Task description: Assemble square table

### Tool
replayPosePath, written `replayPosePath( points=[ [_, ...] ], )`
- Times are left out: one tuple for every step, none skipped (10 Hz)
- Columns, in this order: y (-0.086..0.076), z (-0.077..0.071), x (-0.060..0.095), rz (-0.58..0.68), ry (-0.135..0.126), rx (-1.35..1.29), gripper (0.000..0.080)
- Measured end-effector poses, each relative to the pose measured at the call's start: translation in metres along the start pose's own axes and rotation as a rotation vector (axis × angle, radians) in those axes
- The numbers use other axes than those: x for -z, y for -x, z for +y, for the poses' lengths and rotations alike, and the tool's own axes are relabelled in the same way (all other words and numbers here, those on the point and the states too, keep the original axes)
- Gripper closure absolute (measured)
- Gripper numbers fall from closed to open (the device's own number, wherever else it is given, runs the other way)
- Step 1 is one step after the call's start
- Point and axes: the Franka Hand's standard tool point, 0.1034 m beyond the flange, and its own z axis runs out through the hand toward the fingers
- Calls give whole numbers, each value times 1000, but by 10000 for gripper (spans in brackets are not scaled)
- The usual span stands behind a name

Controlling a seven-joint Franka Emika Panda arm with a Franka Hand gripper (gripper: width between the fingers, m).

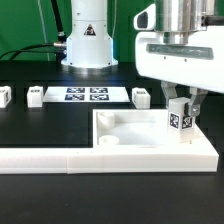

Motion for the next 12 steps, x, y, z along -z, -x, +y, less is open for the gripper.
replayPosePath(
  points=[
    [-1, 0, 0, -7, -3, -64, 509],
    [-1, 0, 0, -9, -3, -92, 509],
    [0, 0, 0, -12, -4, -115, 509],
    [0, 0, 0, -12, -4, -82, 416],
    [-1, 0, 0, -11, -4, -3, 238],
    [-1, 1, 0, -12, -3, 52, 238],
    [-1, 1, 0, -12, -3, 125, 169],
    [-1, 1, 0, -11, -4, 235, 154],
    [-1, 1, 0, -11, -4, 337, 154],
    [-1, 1, -1, -11, -5, 417, 151],
    [-1, 1, -1, -9, -3, 520, 151],
    [-2, 0, -1, -6, -3, 628, 151]
  ],
)
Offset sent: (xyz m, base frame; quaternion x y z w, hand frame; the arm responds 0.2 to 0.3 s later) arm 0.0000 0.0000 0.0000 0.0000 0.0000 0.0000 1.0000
